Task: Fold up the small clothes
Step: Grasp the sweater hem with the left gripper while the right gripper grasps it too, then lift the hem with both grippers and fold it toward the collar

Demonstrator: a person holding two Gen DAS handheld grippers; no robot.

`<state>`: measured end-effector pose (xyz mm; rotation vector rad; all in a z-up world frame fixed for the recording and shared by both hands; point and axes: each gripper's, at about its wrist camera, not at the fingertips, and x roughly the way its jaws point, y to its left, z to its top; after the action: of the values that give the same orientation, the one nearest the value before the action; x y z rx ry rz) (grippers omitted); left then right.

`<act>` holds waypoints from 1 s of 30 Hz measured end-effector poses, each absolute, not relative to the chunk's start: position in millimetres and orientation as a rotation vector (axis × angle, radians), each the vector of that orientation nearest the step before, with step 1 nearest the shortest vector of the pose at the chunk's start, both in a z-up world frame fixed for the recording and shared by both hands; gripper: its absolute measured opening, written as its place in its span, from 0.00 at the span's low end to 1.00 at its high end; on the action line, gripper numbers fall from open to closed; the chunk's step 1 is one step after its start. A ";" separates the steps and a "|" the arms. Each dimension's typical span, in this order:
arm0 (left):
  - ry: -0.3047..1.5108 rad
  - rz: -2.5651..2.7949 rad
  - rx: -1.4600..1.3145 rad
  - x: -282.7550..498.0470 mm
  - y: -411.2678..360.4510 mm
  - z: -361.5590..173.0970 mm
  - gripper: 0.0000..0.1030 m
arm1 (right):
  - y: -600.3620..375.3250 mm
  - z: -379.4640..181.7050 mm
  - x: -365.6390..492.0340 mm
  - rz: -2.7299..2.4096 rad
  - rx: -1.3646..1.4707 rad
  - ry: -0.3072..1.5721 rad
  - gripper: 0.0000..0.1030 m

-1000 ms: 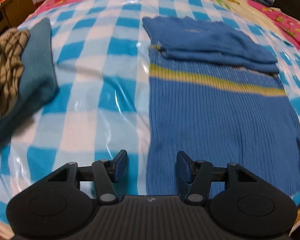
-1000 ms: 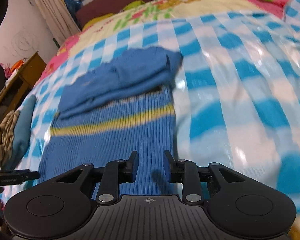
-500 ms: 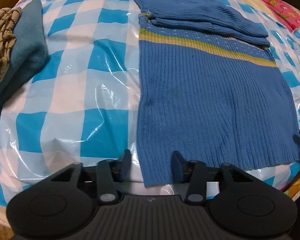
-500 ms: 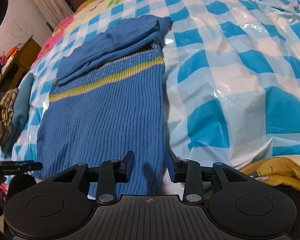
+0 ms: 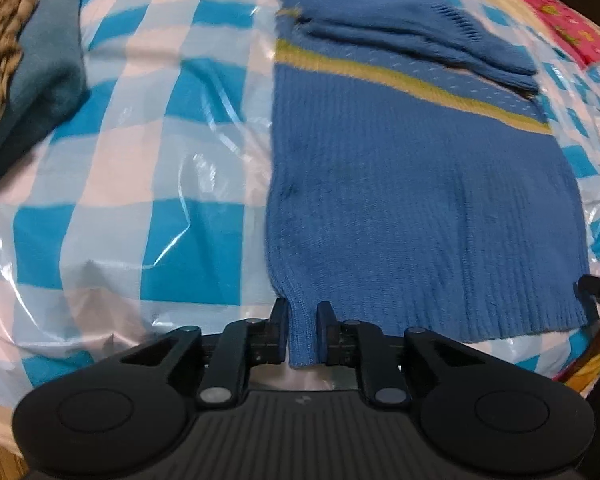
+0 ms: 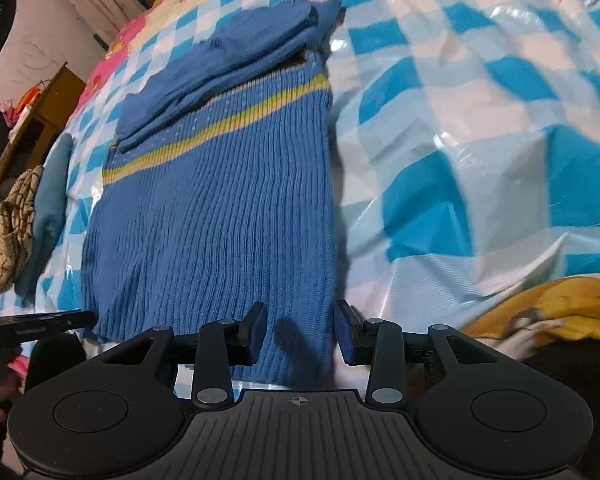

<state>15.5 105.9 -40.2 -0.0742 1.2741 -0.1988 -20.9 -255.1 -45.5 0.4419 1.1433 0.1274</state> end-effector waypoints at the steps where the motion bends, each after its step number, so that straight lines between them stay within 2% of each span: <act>1: 1.280 -0.196 -0.083 16.5 107.1 -40.5 0.20 | -255.4 -47.6 -19.4 0.123 0.450 1.152 0.35; 7: 1.289 -0.185 -0.056 14.0 103.7 -39.4 0.19 | -257.5 -49.9 -18.3 0.147 0.471 1.163 0.34; 11: 1.288 -0.174 -0.055 15.8 102.6 -37.5 0.15 | -264.9 -54.6 -17.3 0.173 0.569 1.168 0.15; 13: 1.284 -0.173 -0.073 16.4 105.0 -35.4 0.14 | -269.9 -54.9 -19.8 0.181 0.624 1.152 0.12; 25: 1.123 -0.264 -0.334 42.7 126.2 14.8 0.13 | -300.4 -18.4 -9.5 0.300 0.981 0.855 0.10; 27: 1.086 -0.274 -0.365 55.2 127.4 25.2 0.13 | -302.8 -8.4 3.2 0.316 1.007 0.802 0.06; 30: 1.031 -0.284 -0.385 76.8 127.9 38.0 0.07 | -310.3 3.8 24.7 0.331 1.040 0.725 0.06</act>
<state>76.8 127.9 38.0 -0.3853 1.0313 -0.2842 24.7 -310.3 3.8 1.0396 0.7255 0.3306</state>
